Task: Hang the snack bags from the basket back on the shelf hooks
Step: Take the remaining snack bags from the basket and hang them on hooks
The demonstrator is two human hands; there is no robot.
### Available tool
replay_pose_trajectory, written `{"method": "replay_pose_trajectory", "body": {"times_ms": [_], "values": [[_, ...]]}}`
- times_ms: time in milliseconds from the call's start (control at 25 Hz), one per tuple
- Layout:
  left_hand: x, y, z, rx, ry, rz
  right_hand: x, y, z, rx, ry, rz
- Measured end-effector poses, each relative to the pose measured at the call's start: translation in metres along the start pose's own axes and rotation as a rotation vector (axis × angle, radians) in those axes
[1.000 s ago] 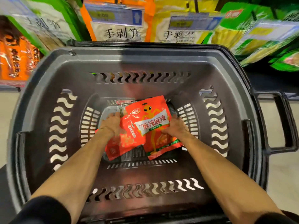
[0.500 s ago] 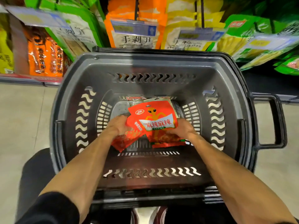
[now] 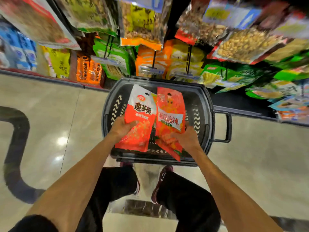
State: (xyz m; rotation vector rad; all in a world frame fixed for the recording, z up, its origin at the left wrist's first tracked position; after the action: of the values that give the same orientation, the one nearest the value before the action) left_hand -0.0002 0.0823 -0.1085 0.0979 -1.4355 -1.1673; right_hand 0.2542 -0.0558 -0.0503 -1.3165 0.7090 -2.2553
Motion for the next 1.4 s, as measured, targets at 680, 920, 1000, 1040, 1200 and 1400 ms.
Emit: {"method": "replay_pose_trajectory", "body": {"times_ms": [680, 920, 1000, 1040, 1200, 1400], "values": [[0.437, 0.240, 0.158, 0.534, 0.606, -0.264, 0.302, -0.322, 0.143, -0.157, -0.227, 0.640], [0.574, 0.243, 0.217, 0.612, 0.926, -0.375, 0.391, -0.414, 0.118, -0.201, -0.380, 0.853], [0.616, 0.237, 0.235, 0.640, 1.008, -0.404, 0.419, -0.439, 0.104, -0.229, -0.402, 0.906], [0.638, 0.233, 0.245, 0.657, 1.044, -0.424, 0.437, -0.451, 0.095, -0.233, -0.419, 0.939], [0.707, 0.212, 0.285, 0.675, 1.151, -0.483, 0.499, -0.486, 0.050, -0.259, -0.510, 1.033], [0.773, 0.162, 0.331, 0.678, 1.261, -0.521, 0.566, -0.503, -0.020, -0.220, -0.604, 1.107]]}}
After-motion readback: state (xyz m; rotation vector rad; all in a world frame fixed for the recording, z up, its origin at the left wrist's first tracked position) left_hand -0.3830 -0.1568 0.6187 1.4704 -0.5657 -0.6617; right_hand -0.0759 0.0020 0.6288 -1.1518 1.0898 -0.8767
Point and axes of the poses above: each hand's wrist, its own x-axis away from the middle knuckle, its own z-axis out of the back of the hand, y = z × x, the point moved 8 cm from there along -x, towards the middle knuckle, and after that the axes turned 4 degrees about -x, right-handed, at the moved point
